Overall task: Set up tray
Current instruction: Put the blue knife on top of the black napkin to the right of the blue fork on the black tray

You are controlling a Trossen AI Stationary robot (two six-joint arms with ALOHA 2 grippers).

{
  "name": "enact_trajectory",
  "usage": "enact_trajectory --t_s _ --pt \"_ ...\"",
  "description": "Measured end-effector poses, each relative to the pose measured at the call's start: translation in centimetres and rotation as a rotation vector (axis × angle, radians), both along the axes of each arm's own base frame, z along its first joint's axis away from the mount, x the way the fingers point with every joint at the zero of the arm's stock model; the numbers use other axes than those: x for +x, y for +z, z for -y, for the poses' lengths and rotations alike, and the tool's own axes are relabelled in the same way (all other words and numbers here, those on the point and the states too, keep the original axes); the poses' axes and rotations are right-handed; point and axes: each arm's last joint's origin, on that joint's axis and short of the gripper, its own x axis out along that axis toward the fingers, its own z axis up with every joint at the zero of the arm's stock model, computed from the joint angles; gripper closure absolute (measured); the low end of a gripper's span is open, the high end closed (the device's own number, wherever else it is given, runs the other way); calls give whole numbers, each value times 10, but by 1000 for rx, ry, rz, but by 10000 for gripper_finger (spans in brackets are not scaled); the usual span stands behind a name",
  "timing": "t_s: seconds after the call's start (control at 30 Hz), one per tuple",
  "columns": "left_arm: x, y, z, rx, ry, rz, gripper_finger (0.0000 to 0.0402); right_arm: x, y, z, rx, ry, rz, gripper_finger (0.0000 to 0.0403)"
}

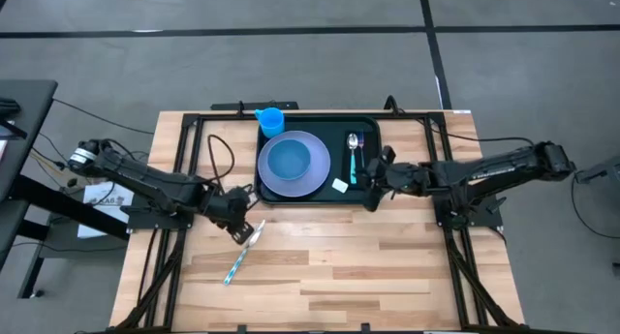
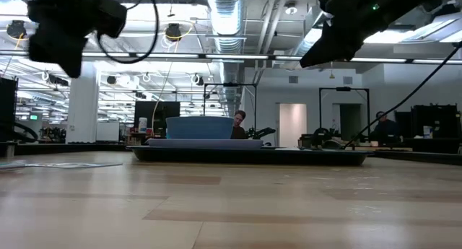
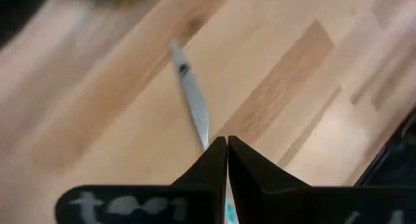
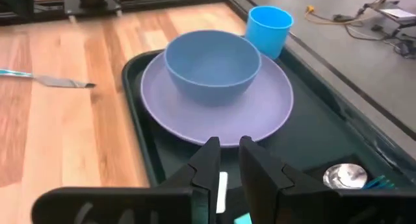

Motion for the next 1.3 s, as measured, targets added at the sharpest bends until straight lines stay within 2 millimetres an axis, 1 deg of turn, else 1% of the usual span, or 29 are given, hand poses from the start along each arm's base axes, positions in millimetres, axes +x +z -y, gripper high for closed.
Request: enact_trajectory --t_s 0.07,0.13,0.23,0.33,0.43,0.53,0.63,0.77,0.87,1.03,1.1,1.17,1.23,1.3 --pt "-3 -1 6 -49 113 -35 401 1 -1 -3 -1 12 -4 351" --pt "-2 -6 14 -73 212 -53 401 3 -5 -6 2 20 -22 351" --pt "1 -16 29 -115 276 -114 401 6 -9 -8 22 15 -26 351" --pt "7 -30 47 -147 300 -168 393 7 -11 -8 23 14 -41 351" --pt "15 -45 68 -199 287 -189 376 7 -12 -8 23 13 -50 351" --pt "23 -59 86 -255 261 -197 350 7 -12 -8 23 13 -48 351" --pt "29 -69 97 -294 244 -198 317 7 -12 -8 23 13 -48 351" --pt "32 -78 100 -292 250 -243 275 6 -12 -8 23 13 -51 351" --pt "31 -76 99 -258 254 -275 260 7 -12 -8 23 13 -49 351" --pt "24 -60 94 -123 289 -399 263 7 -12 -8 22 14 -43 351" --pt "22 -55 92 -67 307 -417 268 7 -12 -8 19 16 -44 351" --pt "21 -53 90 -27 319 -410 273 7 -12 -8 18 16 -44 351" --pt "23 -53 90 -23 322 -398 277 7 -12 -8 17 17 -44 351" --pt "24 -55 89 -10 326 -400 280 7 -12 -8 17 17 -46 351"
